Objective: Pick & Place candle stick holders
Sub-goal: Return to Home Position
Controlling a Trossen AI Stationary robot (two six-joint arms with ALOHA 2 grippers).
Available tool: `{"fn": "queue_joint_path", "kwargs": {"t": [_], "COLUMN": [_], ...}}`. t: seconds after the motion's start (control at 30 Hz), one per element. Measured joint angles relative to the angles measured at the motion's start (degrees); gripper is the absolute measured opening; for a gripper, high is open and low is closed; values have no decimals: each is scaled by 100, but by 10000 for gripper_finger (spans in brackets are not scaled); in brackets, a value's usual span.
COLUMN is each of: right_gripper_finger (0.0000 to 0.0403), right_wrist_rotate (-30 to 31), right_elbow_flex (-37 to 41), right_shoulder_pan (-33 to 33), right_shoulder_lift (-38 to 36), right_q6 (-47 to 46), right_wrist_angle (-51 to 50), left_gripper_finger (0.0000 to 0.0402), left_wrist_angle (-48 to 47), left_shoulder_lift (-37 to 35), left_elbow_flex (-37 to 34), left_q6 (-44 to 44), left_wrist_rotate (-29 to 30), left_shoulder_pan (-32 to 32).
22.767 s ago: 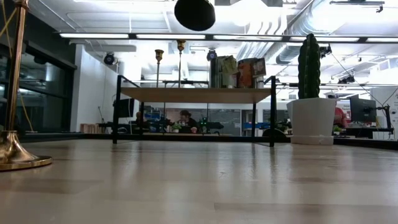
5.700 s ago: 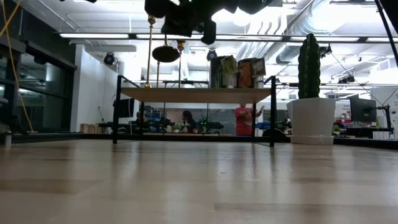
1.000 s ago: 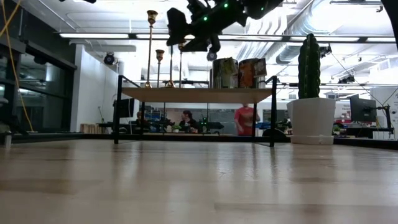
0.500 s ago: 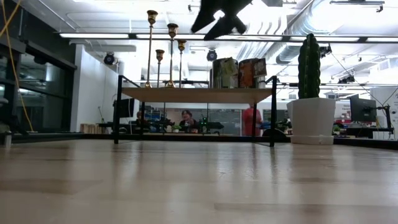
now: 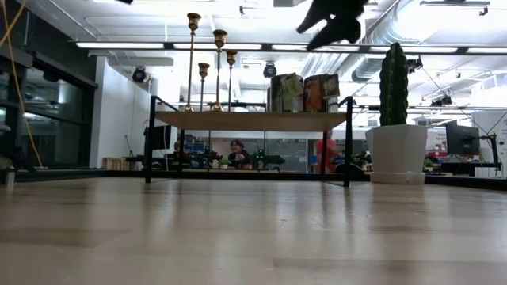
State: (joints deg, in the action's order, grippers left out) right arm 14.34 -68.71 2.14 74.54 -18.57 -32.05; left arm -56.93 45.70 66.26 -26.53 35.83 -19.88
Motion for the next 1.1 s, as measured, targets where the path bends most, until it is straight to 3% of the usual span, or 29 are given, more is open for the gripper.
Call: {"fn": "queue_joint_path", "kwargs": {"t": [0.2,0.37,0.57,0.73,0.9,1.1], "right_gripper_finger": [275,275,275,275,275,275], "right_wrist_rotate": [16,0,-814,-1320,-1298,-1244], "right_elbow_flex": [1570,2832,4118,4877,5392,5804], "right_shoulder_pan": [-154,-123,191,558,774,729], "right_shoulder_lift": [-988,-1905,-3159,-4232,-5113,-5429], "right_q6": [-349,-522,-583,-787,-965,-1063], "right_wrist_angle": [1356,2685,3797,4211,4516,5211], "left_gripper_finger": [245,245,245,245,245,245], "left_wrist_angle": [1071,2724,4427,5500,6034,6889], "left_shoulder_lift": [-304,-870,-1782,-2442,-2937,-3194], "left_elbow_flex": [-816,-1859,-3342,-4212,-4755,-5400], "left_q6": [150,602,740,757,873,870], "left_wrist_rotate": [213,-7,-170,-196,-73,80], "left_shoulder_pan": [0,0,0,0,0,0]}}
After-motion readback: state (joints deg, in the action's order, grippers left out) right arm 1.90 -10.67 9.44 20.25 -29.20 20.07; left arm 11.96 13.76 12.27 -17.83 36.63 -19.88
